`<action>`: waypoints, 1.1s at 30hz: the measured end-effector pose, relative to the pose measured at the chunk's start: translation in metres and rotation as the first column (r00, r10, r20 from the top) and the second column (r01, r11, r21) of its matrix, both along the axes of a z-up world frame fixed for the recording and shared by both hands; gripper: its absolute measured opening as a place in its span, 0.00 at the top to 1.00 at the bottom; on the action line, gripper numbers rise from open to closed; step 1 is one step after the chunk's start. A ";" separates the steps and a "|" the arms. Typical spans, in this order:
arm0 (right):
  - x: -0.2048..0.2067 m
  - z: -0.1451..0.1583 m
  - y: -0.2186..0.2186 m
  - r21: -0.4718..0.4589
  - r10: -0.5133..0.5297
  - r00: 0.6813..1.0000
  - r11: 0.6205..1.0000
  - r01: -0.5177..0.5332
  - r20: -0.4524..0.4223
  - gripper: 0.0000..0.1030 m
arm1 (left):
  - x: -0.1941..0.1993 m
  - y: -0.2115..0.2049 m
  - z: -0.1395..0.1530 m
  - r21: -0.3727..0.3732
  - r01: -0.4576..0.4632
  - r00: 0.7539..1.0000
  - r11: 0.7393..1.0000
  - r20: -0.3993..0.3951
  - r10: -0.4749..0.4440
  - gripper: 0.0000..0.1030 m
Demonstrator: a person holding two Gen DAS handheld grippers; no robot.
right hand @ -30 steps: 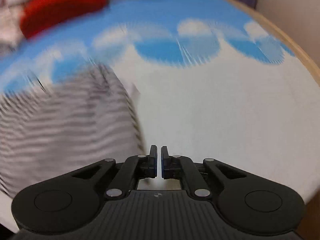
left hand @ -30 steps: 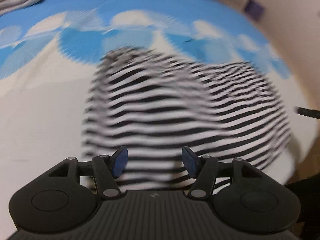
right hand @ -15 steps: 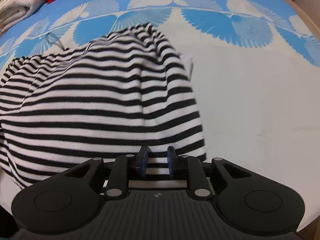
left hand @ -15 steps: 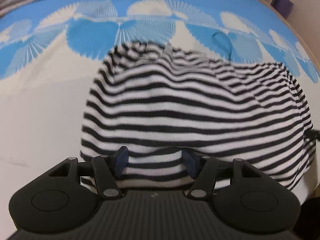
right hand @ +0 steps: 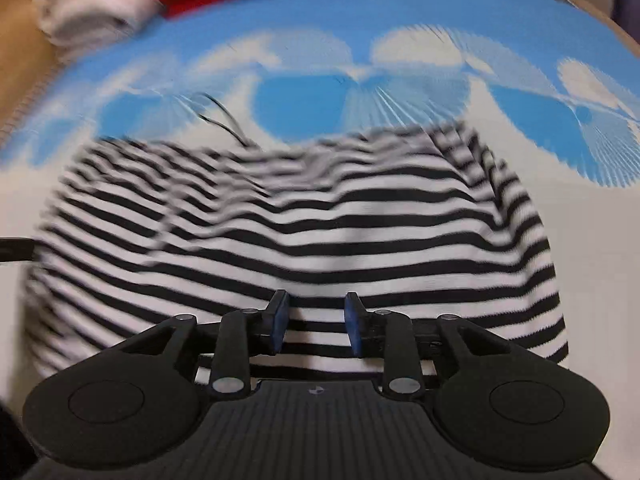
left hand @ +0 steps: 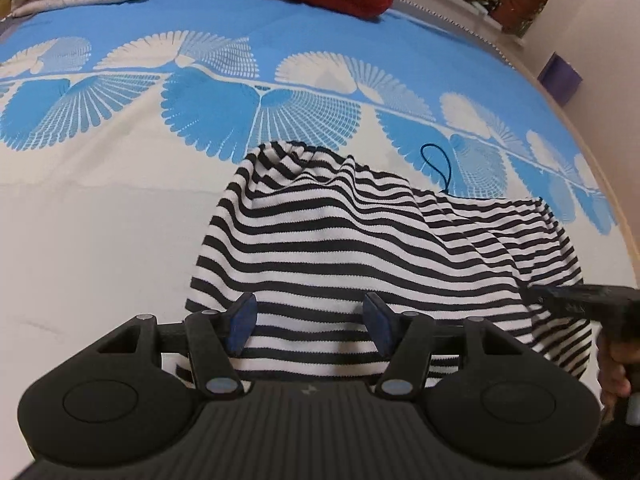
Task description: Fold small clothes
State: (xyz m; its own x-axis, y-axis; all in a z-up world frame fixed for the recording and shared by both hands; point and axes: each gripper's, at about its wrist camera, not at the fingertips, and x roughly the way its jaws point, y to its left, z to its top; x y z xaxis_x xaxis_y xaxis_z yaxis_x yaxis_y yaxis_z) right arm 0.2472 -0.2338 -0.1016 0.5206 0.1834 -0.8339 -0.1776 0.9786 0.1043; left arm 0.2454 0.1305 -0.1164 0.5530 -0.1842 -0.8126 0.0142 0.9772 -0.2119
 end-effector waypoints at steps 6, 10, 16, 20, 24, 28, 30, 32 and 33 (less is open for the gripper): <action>0.005 0.006 -0.002 -0.007 -0.064 0.998 0.998 0.064 0.025 0.69 | 0.000 0.017 -0.003 0.002 -0.023 1.000 1.000 -0.011 0.023 0.38; -0.006 0.024 -0.003 0.085 -0.014 0.990 0.996 0.002 0.142 0.69 | -0.002 0.032 -0.002 -0.012 -0.046 0.999 0.999 -0.008 0.046 0.38; -0.038 0.015 0.029 0.097 0.290 0.955 0.951 -0.294 0.056 0.50 | -0.012 0.047 -0.001 0.007 -0.055 0.998 0.998 -0.011 0.055 0.38; -0.041 0.000 0.030 -0.029 0.281 0.960 0.959 -0.280 0.007 0.51 | -0.026 0.062 0.004 -0.009 -0.092 0.996 0.996 0.001 0.092 0.38; -0.039 0.018 -0.012 0.049 0.051 0.996 0.997 -0.055 0.077 0.51 | -0.042 0.079 0.011 -0.013 -0.097 0.995 0.995 0.031 0.097 0.38; -0.036 -0.008 -0.055 -0.139 -0.167 0.984 0.978 0.158 -0.058 0.50 | -0.054 0.097 0.009 0.033 -0.109 0.994 0.994 0.016 0.108 0.38; -0.039 -0.020 -0.070 -0.172 -0.219 0.969 0.965 0.198 -0.115 0.50 | -0.061 0.109 0.007 0.045 -0.122 0.993 0.992 0.012 0.121 0.38; -0.045 -0.014 -0.073 -0.163 -0.200 0.978 0.969 0.188 -0.065 0.50 | -0.071 0.121 0.008 0.048 -0.145 0.989 0.988 0.013 0.145 0.40; -0.050 -0.010 -0.074 -0.163 -0.195 0.980 0.969 0.187 -0.037 0.50 | -0.075 0.125 0.009 0.047 -0.155 0.988 0.987 0.018 0.154 0.43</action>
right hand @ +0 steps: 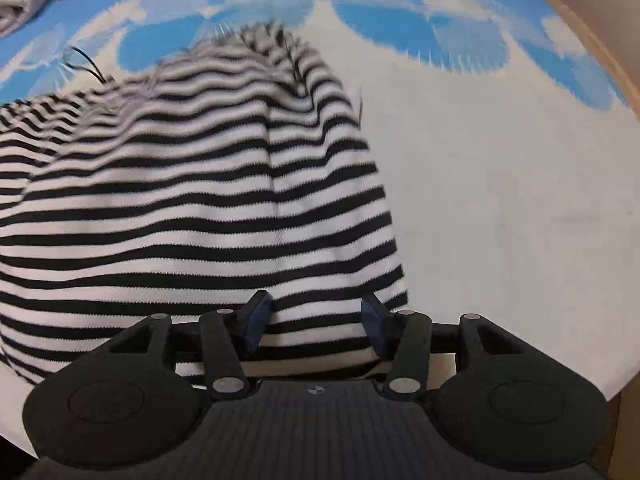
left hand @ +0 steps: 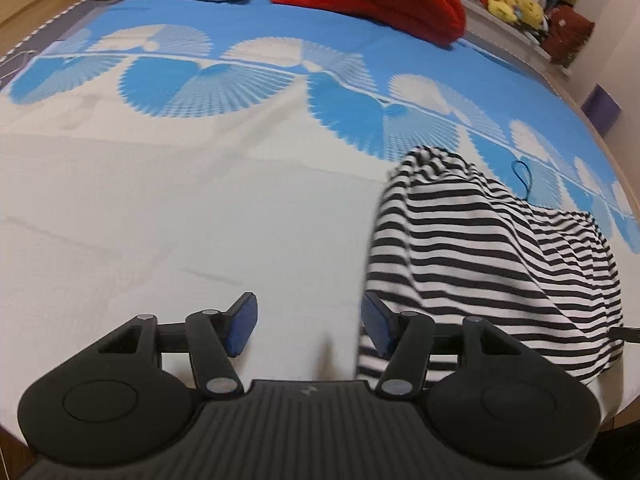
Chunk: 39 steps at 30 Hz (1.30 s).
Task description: Fold small clothes
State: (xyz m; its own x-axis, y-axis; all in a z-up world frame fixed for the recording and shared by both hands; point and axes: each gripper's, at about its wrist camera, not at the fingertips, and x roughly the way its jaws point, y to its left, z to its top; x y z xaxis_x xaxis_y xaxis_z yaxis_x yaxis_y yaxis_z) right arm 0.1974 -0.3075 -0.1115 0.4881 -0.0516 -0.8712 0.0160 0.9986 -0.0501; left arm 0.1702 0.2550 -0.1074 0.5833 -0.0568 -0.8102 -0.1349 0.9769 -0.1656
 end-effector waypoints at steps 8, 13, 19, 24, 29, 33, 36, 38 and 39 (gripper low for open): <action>-0.037 0.055 -0.018 0.088 -0.025 0.946 0.996 -0.004 0.323 0.51 | -0.032 -0.018 -0.010 -0.197 -0.071 0.997 0.978 -0.020 0.068 0.84; -0.036 0.069 -0.036 0.155 -0.067 0.932 0.988 0.011 0.358 0.51 | -0.040 -0.031 -0.042 -0.390 -0.199 0.980 0.899 -0.107 0.171 0.80; -0.062 0.079 -0.053 0.204 -0.092 0.909 0.979 0.008 0.406 0.51 | -0.036 -0.028 -0.067 -0.436 -0.351 0.935 0.828 -0.202 0.291 0.62; -0.066 0.077 -0.078 0.202 -0.113 0.904 0.979 0.031 0.412 0.51 | -0.034 -0.019 -0.082 -0.451 -0.436 0.900 0.779 -0.249 0.359 0.62; -0.069 0.071 -0.106 0.231 -0.170 0.903 0.970 0.081 0.396 0.51 | -0.029 -0.022 -0.086 -0.453 -0.440 0.898 0.776 -0.225 0.377 0.62; -0.069 0.067 -0.118 0.259 -0.211 0.902 0.959 0.116 0.377 0.51 | -0.021 -0.030 -0.083 -0.424 -0.427 0.904 0.799 -0.205 0.374 0.72; -0.068 0.066 -0.119 0.277 -0.231 0.900 0.952 0.131 0.369 0.51 | -0.016 -0.035 -0.082 -0.401 -0.402 0.915 0.823 -0.192 0.354 0.89; -0.065 0.066 -0.114 0.279 -0.234 0.900 0.951 0.133 0.367 0.51 | -0.015 -0.039 -0.075 -0.367 -0.367 0.930 0.855 -0.156 0.332 0.91; -0.064 0.067 -0.112 0.280 -0.233 0.900 0.951 0.132 0.367 0.51 | -0.016 -0.040 -0.070 -0.355 -0.351 0.936 0.867 -0.139 0.322 0.91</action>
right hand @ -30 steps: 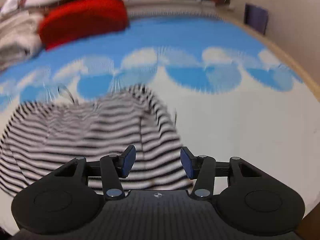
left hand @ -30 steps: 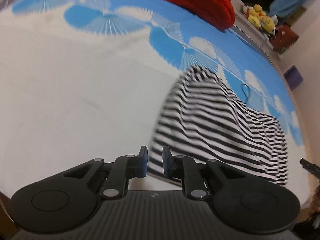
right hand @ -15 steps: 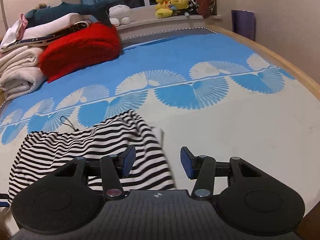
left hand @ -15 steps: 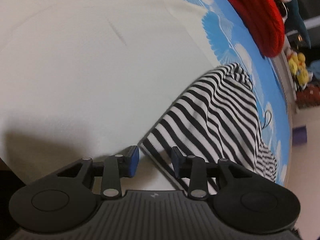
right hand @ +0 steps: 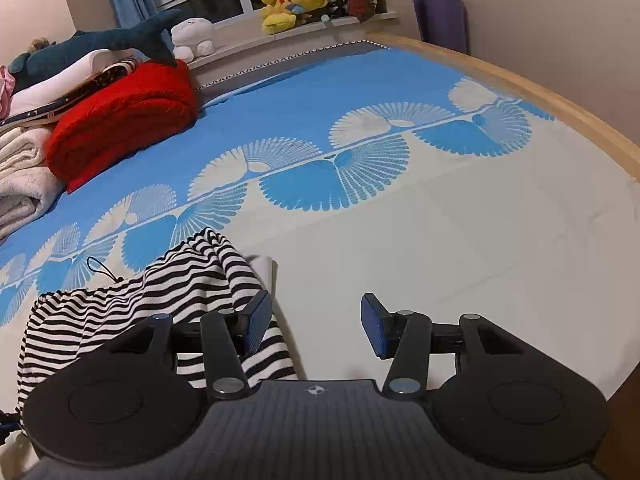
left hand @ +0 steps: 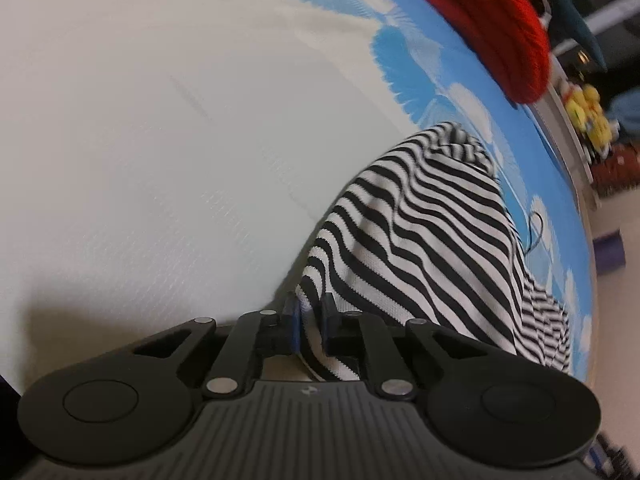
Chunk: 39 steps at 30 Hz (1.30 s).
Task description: Fold small clothes
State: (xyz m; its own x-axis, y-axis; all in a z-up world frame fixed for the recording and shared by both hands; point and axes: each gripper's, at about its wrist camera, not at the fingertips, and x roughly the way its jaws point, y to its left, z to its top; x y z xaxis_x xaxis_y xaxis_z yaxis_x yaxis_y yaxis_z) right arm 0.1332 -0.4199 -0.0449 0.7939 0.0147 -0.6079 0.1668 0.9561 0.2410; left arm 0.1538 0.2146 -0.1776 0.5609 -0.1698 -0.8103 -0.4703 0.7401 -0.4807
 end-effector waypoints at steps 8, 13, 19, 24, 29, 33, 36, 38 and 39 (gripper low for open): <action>0.017 0.005 0.031 0.009 0.004 1.000 1.000 -0.004 0.013 0.51 | -0.031 0.018 0.047 0.062 -0.004 0.996 0.998 0.089 -0.002 0.93; 0.025 0.009 0.048 0.006 0.022 0.999 1.000 -0.022 0.032 0.51 | -0.051 0.042 0.057 0.189 -0.062 0.998 0.980 0.005 0.062 0.93; 0.029 0.013 0.049 0.005 0.022 0.998 1.000 -0.023 0.055 0.51 | -0.053 0.029 0.082 0.355 -0.055 0.998 0.933 0.023 0.050 0.93; 0.023 0.017 0.039 0.014 0.005 0.996 1.000 -0.006 0.092 0.51 | -0.037 -0.043 0.129 0.429 0.041 0.967 0.902 0.211 -0.144 0.93; 0.013 0.018 0.023 0.027 0.015 0.993 0.999 -0.018 0.115 0.51 | -0.022 -0.166 0.155 0.426 0.271 0.824 0.863 0.362 -0.437 0.99; 0.004 0.015 0.007 0.014 0.002 0.995 1.000 -0.004 0.101 0.51 | -0.013 -0.274 0.139 0.455 0.461 0.697 0.762 0.346 -0.628 0.99; 0.000 0.014 -0.004 0.016 -0.010 0.995 1.000 0.008 0.097 0.51 | -0.010 -0.336 0.109 0.451 0.575 0.629 0.683 0.291 -0.721 0.99; -0.002 0.015 -0.010 0.023 -0.016 0.995 1.000 0.014 0.095 0.51 | -0.016 -0.371 0.087 0.471 0.657 0.552 0.588 0.230 -0.802 0.99; -0.002 0.015 -0.013 0.031 -0.019 0.995 0.999 0.016 0.094 0.51 | -0.020 -0.385 0.075 0.487 0.693 0.510 0.532 0.190 -0.839 0.99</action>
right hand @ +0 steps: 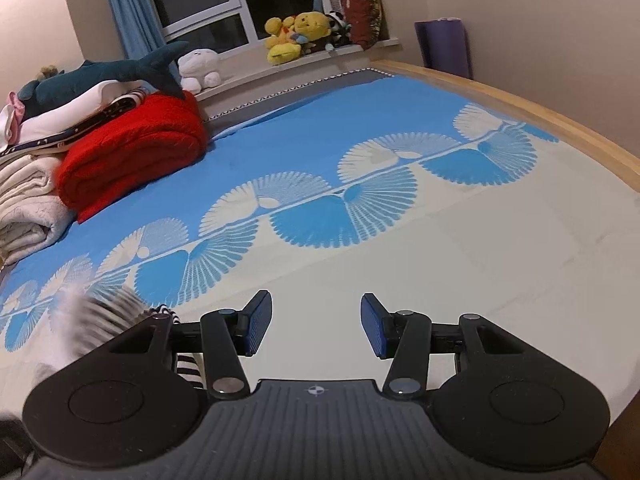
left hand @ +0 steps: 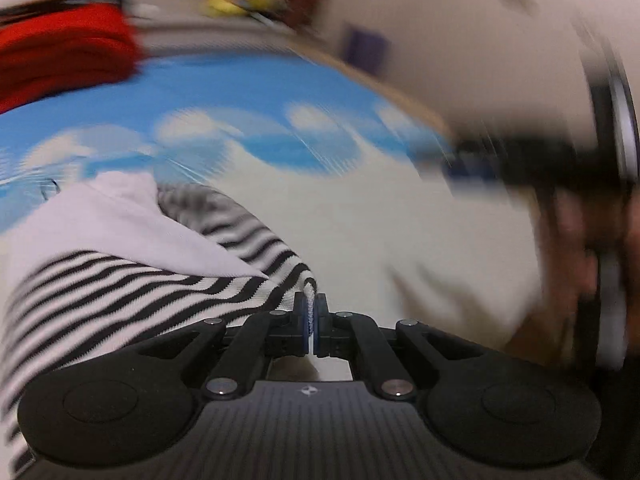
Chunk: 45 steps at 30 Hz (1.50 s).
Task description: Fold small clothes
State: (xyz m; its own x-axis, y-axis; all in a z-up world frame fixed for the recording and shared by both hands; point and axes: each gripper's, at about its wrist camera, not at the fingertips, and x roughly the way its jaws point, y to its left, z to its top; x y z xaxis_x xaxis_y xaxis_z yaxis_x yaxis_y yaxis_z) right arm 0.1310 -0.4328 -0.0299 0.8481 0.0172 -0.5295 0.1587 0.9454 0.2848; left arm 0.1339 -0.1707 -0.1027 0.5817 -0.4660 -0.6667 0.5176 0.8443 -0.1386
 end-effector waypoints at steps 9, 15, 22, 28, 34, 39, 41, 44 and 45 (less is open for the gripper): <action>0.021 -0.001 0.031 0.174 0.154 0.988 0.973 -0.151 0.001 0.51 | 0.016 0.036 0.008 0.023 0.166 0.964 0.986 -0.212 -0.158 0.71; 0.051 -0.017 0.100 0.299 0.393 0.918 0.884 -0.361 -0.053 0.51 | 0.043 0.137 0.071 0.046 0.061 0.993 0.997 -0.101 -0.056 0.71; 0.084 -0.042 0.168 0.217 0.482 0.846 0.872 -0.438 -0.228 0.50 | 0.093 0.255 0.036 0.004 -0.349 0.908 0.937 -0.246 0.339 0.71; 0.081 -0.052 0.175 0.224 0.504 0.823 0.861 -0.456 -0.262 0.97 | 0.110 0.246 0.022 -0.066 -0.405 0.863 0.912 -0.357 0.358 0.35; 0.043 -0.013 0.102 0.394 0.451 0.892 0.818 -0.420 0.015 1.00 | 0.099 0.214 0.002 -0.072 -0.337 0.863 0.939 -0.423 0.277 0.34; 0.010 -0.003 0.036 0.426 0.319 0.944 0.845 -0.323 0.082 1.00 | 0.097 0.168 -0.004 -0.028 -0.225 0.896 0.974 -0.399 0.196 0.28; 0.009 -0.006 0.032 0.374 0.325 0.945 0.875 -0.309 0.021 1.00 | 0.093 0.152 -0.009 0.006 -0.183 0.907 0.983 -0.384 0.171 0.28; 0.020 -0.024 0.044 0.298 0.337 0.935 0.908 -0.293 -0.109 1.00 | 0.090 0.140 -0.017 0.059 -0.170 0.912 0.984 -0.368 0.180 0.28; 0.024 -0.027 0.050 0.274 0.341 0.931 0.915 -0.297 -0.131 0.99 | 0.088 0.140 -0.018 0.062 -0.173 0.912 0.983 -0.367 0.184 0.27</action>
